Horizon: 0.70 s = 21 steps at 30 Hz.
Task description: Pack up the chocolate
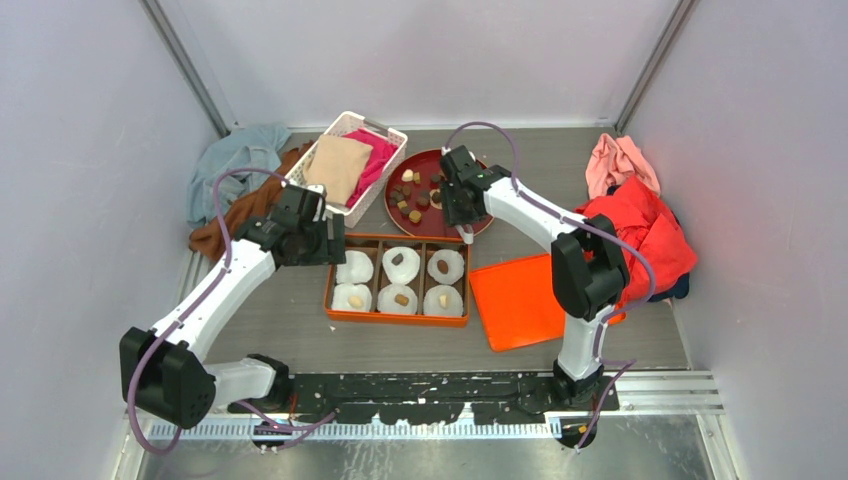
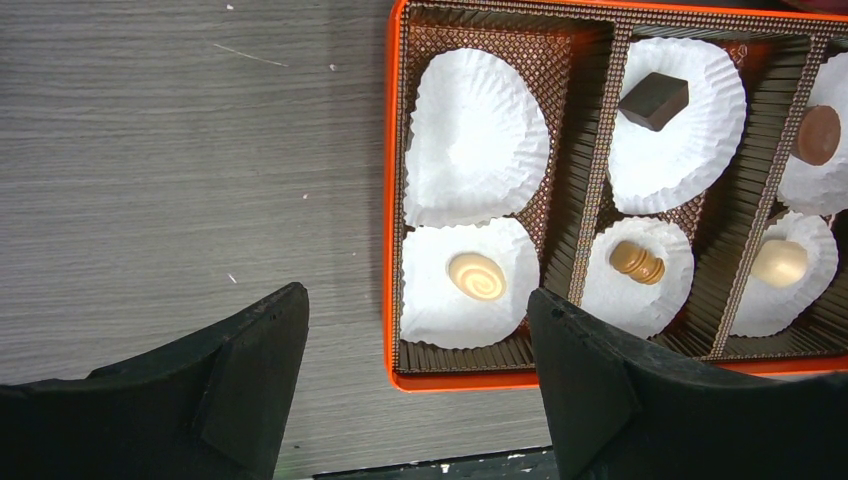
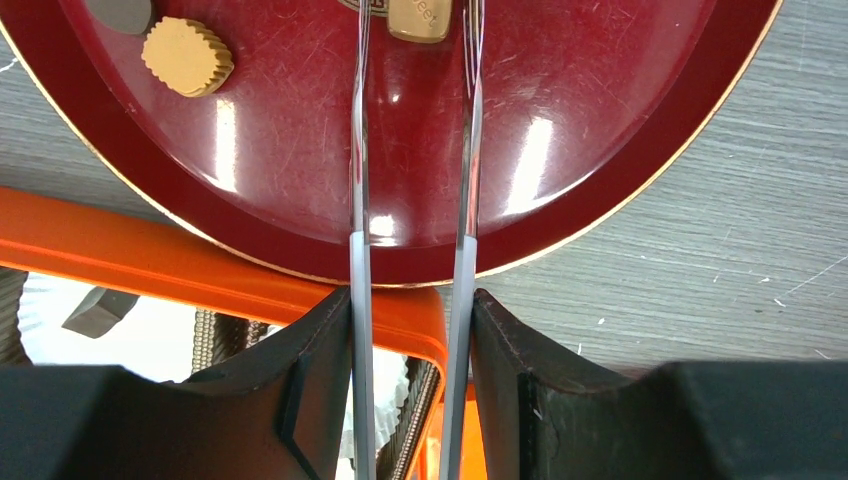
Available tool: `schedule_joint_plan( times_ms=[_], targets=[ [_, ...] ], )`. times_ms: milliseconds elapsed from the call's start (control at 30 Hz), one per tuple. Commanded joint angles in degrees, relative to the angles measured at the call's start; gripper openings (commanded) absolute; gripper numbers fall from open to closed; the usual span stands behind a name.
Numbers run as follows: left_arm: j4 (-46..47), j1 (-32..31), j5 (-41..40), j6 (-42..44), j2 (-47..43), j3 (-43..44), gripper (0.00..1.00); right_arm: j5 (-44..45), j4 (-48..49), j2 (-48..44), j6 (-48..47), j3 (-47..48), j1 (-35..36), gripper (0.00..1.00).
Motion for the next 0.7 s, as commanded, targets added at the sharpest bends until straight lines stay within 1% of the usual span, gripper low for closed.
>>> schedule_joint_plan(
  times_ms=[0, 200, 267, 567, 667],
  targets=[
    [1.53, 0.12, -0.57, 1.18, -0.71, 1.16, 0.81, 2.39, 1.10, -2.75, -0.80, 1.08, 0.24, 0.49],
    [1.64, 0.17, -0.50, 1.14, -0.59, 1.26, 0.82, 1.71, 0.12, -1.67, -1.28, 1.00, 0.43, 0.49],
    [1.64, 0.12, -0.72, 1.23, -0.67, 1.26, 0.81, 1.63, 0.16, -1.56, -1.40, 0.87, 0.75, 0.47],
    [1.52, 0.16, -0.90, 1.14, -0.69, 1.35, 0.81, 2.23, -0.04, -2.07, -1.73, 1.80, 1.45, 0.29],
    [1.43, 0.15, -1.12, 1.23, -0.82, 1.27, 0.81, 2.81, -0.71, -3.78, -1.67, 2.08, 1.72, 0.28]
  ],
)
